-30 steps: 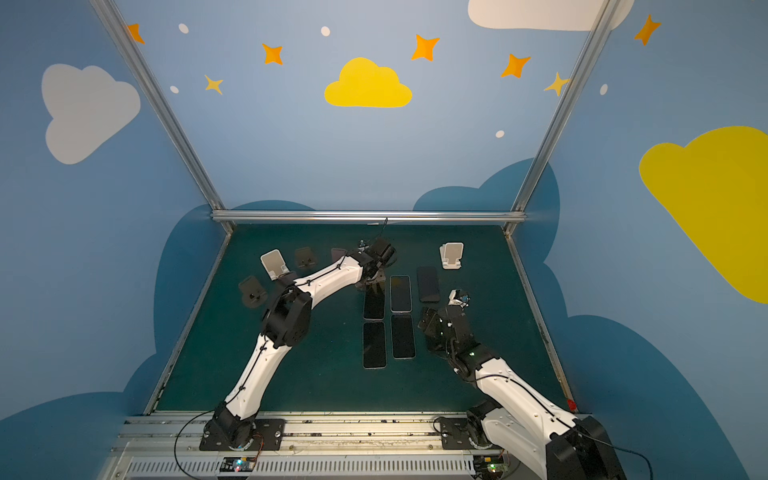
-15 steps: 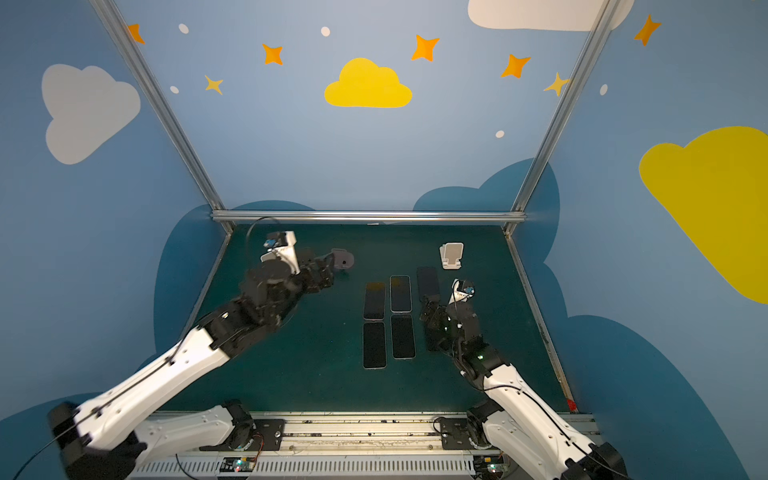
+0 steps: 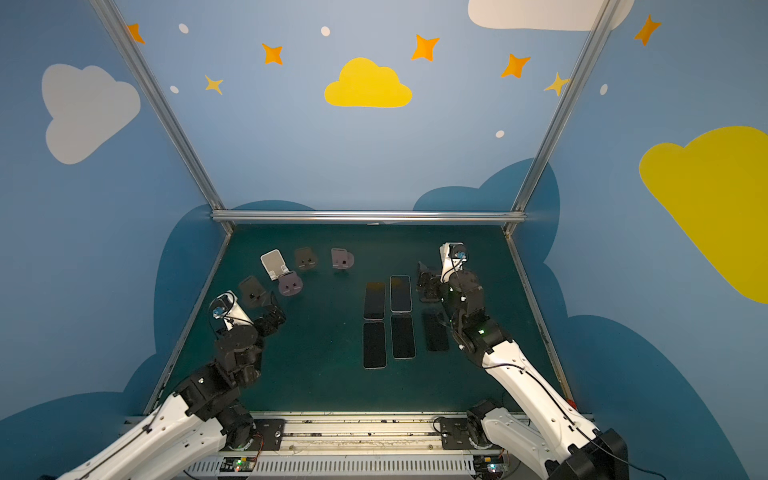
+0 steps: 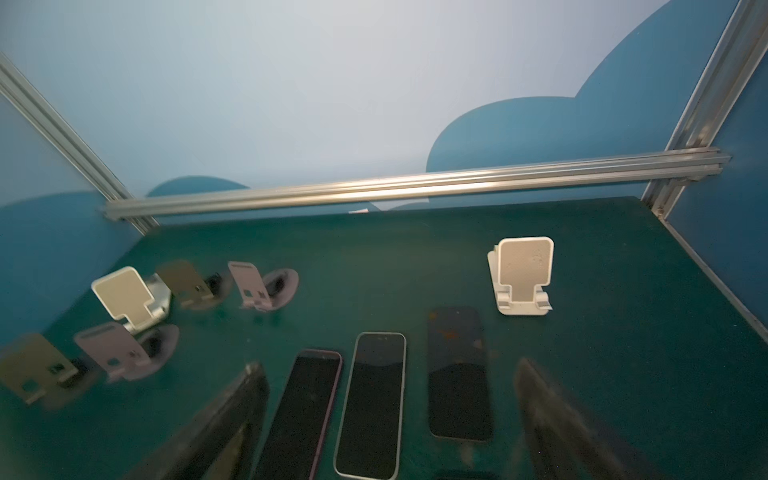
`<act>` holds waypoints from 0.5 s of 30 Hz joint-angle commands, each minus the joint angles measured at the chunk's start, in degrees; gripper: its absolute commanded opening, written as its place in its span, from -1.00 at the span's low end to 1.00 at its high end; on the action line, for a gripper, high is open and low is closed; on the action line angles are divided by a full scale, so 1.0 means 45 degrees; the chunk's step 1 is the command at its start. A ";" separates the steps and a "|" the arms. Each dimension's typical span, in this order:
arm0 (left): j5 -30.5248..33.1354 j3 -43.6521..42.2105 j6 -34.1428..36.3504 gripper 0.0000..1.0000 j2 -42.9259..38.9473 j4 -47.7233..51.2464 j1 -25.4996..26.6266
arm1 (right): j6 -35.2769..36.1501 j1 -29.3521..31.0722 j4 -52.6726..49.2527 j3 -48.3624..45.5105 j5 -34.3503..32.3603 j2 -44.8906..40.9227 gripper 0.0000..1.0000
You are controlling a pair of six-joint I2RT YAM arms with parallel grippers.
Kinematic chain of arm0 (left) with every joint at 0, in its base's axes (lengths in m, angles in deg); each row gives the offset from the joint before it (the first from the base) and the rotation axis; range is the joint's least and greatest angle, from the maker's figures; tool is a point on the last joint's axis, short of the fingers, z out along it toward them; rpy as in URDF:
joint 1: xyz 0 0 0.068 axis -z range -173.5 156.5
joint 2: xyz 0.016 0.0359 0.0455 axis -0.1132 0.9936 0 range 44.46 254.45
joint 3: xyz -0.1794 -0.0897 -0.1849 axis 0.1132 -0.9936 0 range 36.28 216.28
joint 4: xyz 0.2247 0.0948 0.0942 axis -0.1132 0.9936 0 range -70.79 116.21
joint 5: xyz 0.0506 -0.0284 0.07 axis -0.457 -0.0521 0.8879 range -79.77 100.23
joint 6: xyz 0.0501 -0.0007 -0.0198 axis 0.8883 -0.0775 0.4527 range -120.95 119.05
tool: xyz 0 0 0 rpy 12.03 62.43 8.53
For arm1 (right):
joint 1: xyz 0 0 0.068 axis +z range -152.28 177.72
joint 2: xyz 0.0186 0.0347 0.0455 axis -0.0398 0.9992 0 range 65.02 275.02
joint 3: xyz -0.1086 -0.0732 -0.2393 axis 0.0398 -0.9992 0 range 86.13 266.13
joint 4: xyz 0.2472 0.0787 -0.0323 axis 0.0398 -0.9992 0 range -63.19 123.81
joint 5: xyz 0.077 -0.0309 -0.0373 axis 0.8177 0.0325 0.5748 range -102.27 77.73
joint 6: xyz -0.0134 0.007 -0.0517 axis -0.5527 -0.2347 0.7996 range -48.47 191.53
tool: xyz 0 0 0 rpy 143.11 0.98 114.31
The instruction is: Remove the phone from the phone stand
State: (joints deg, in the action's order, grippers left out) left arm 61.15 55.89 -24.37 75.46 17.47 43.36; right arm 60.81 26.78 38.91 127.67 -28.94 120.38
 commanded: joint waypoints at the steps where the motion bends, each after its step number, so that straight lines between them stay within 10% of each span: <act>1: -0.1584 -0.1522 0.2046 0.99 0.0091 -0.4110 -0.1771 | 0.2486 -0.0030 0.1797 -0.1005 0.0479 -0.0272 0.86; 3: -0.3736 -0.1700 0.3336 0.99 0.0364 -0.4269 -0.2985 | 0.3622 -0.0051 0.1941 -0.1483 0.0844 -0.0542 0.86; 15: -0.5120 -0.2467 0.2908 0.99 0.7442 -1.0145 -0.6491 | 0.8046 -0.0339 0.1198 -0.2497 0.1239 -0.0702 0.86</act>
State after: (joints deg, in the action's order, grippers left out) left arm 41.67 45.99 -9.77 102.85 -14.88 17.07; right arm 90.56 25.53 45.51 115.37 -24.33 116.38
